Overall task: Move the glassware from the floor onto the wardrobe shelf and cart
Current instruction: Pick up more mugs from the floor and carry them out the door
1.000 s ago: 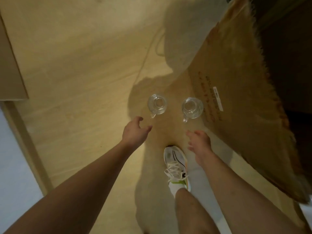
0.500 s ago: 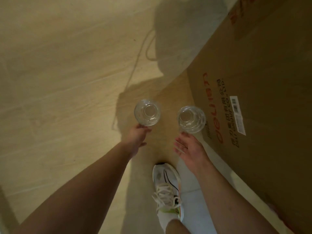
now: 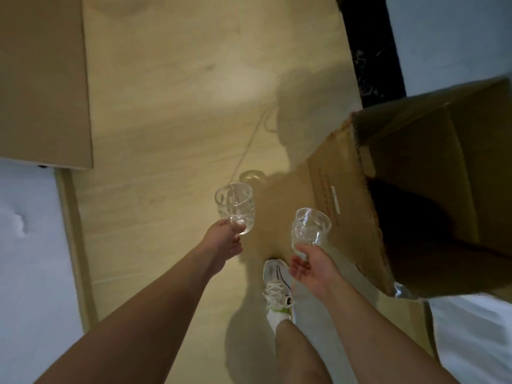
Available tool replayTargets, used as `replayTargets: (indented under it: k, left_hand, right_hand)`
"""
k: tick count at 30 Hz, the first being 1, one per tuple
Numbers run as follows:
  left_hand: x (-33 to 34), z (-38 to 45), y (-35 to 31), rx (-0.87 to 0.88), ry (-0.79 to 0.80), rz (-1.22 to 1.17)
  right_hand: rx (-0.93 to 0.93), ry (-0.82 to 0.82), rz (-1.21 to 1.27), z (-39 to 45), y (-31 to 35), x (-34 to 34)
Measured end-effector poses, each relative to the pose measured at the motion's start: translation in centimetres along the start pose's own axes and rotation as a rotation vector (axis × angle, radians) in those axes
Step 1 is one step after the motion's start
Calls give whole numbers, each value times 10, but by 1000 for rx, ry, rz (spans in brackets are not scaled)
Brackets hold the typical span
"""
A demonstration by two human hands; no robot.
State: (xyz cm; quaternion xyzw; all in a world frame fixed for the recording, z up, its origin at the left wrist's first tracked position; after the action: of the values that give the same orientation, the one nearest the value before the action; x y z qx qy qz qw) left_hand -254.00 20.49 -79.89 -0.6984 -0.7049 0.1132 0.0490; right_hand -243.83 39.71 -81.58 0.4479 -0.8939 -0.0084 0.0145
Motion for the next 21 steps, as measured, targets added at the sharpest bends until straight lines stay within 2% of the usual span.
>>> replayTargets:
  k: [4,8,12,17,21]
  left_hand:
    - [-24,-107,-40,103,-63,-32]
    - [-53,-222,-76,202,-82,-104]
    - [-93,-333,-93,318,-104,-191]
    - [-150,-460,-67,491,-118,-367]
    - [-208,-550,-8,615,-158,-532]
  right_hand:
    - [-111,89,-99,-101,27,32]
    - [-231,247,-244,-206,54,72]
    - [-406,353,-365,-317,57,106]
    - [-616,364,-592,-434,20,126]
    - [-730,445,-785,-514,-41,140]
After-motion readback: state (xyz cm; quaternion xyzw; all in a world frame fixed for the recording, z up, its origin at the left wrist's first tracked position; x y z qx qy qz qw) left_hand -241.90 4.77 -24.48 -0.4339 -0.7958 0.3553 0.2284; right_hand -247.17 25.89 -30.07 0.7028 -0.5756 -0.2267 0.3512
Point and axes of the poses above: each hand's wrist, its own z-axis towards the middle knuckle, its own x-axis out of the palm, y = z × x, the point moved 3 cm from there along z, towards the middle knuckle, and after that the axes turned 6 degrees about -z, right-handed, at the moved point
